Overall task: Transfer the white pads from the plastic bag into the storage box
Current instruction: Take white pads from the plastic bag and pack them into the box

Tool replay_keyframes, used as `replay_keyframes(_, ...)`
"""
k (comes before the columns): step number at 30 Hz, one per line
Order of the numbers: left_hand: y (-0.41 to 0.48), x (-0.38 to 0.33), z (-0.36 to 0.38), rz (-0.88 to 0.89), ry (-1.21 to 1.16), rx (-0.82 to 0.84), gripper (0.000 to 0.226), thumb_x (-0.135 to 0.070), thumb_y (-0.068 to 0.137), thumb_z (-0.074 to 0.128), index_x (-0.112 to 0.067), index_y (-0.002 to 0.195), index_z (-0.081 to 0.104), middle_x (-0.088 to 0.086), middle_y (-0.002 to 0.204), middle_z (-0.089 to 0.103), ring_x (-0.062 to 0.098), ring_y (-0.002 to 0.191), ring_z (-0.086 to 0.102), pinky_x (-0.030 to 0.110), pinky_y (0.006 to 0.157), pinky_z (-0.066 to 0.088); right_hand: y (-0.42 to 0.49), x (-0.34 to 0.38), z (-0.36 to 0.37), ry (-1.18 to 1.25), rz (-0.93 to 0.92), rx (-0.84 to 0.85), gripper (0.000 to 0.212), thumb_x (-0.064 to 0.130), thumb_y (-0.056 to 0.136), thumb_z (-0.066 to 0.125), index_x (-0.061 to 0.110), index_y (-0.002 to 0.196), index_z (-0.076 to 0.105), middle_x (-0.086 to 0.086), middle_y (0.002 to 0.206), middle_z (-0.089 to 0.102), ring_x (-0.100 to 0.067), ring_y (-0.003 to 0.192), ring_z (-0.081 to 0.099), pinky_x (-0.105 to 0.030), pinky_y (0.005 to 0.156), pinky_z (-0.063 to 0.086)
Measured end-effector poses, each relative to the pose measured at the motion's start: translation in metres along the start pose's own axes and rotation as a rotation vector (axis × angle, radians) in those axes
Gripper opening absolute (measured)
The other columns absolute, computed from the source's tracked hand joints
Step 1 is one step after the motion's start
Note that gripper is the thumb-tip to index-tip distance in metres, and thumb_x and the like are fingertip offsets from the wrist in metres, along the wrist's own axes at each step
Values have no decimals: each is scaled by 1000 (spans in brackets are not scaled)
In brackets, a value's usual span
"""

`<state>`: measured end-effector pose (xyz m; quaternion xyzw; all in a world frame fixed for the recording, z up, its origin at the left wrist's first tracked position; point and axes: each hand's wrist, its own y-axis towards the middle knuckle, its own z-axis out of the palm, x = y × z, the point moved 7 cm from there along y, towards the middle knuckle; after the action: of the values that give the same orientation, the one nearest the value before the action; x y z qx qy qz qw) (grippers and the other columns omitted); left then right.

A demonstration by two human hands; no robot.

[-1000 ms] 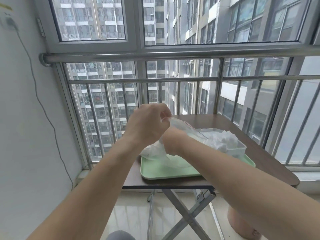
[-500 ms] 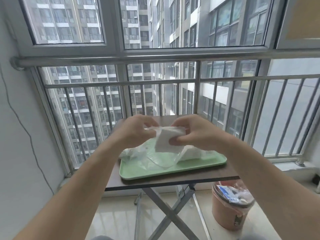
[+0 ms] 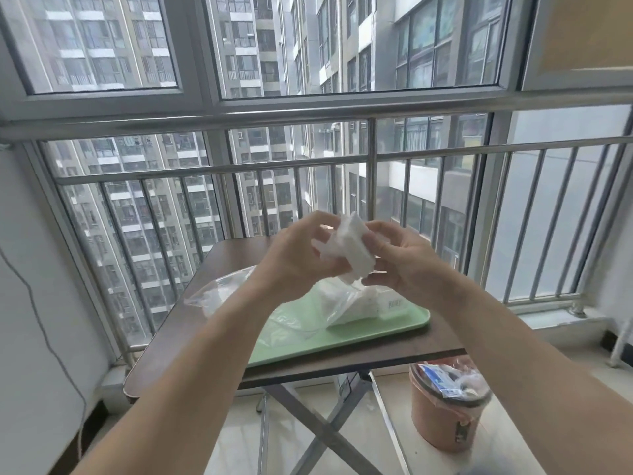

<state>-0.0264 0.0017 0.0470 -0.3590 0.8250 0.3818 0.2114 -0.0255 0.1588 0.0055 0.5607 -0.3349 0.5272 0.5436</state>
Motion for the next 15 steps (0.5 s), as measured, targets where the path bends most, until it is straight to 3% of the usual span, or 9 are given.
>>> replay_keyframes(2, 7, 6, 5, -51, -20, -42, 62, -49, 53, 87, -42, 108, 58, -6, 97, 71, 18, 87, 72, 49, 81, 59, 2, -2, -6, -24, 3, -7, 47, 26, 89, 63, 6, 130, 55, -21, 108, 67, -29, 87, 70, -34, 66, 61)
replay_keyframes(7, 26, 9, 21, -146, -24, -61, 58, -21, 65, 92, -27, 116, 64, -5, 95, 71, 18, 89, 71, 46, 80, 60, 11, -5, -27, -12, 40, -18, 53, 21, 86, 69, 8, 134, 53, -24, 121, 63, -34, 101, 67, -41, 82, 60)
replay_keyframes(9, 34, 4, 25, -164, 37, -14, 65, -23, 70, 89, -24, 128, 58, -6, 100, 69, 16, 93, 69, 39, 80, 60, 13, -2, -41, 27, 40, -40, 54, 16, 85, 71, 5, 134, 52, -23, 124, 62, -37, 104, 66, -48, 89, 57)
replay_keyframes(11, 43, 0, 29, -196, 176, 57, 66, -29, 76, 83, -19, 134, 53, -1, 107, 68, 20, 95, 68, 42, 83, 59, 16, 2, -61, -2, 54, -111, 55, 14, 82, 73, 3, 132, 53, -21, 122, 63, -36, 104, 67, -48, 92, 55)
replay_keyframes(13, 54, -9, 32, -212, 415, 105, 51, -36, 82, 75, -15, 125, 58, 4, 110, 68, 25, 97, 67, 44, 87, 57, 19, 3, -86, -73, 96, -208, 59, 16, 74, 76, 2, 128, 55, -19, 119, 64, -33, 104, 67, -46, 93, 55)
replay_keyframes(15, 66, -22, 38, -174, 579, 78, 21, -29, 89, 66, -14, 103, 64, 4, 99, 68, 28, 90, 66, 41, 82, 57, 22, 0, -106, -150, 151, -267, 55, 15, 73, 78, 0, 123, 60, -20, 120, 66, -33, 108, 66, -46, 95, 54)
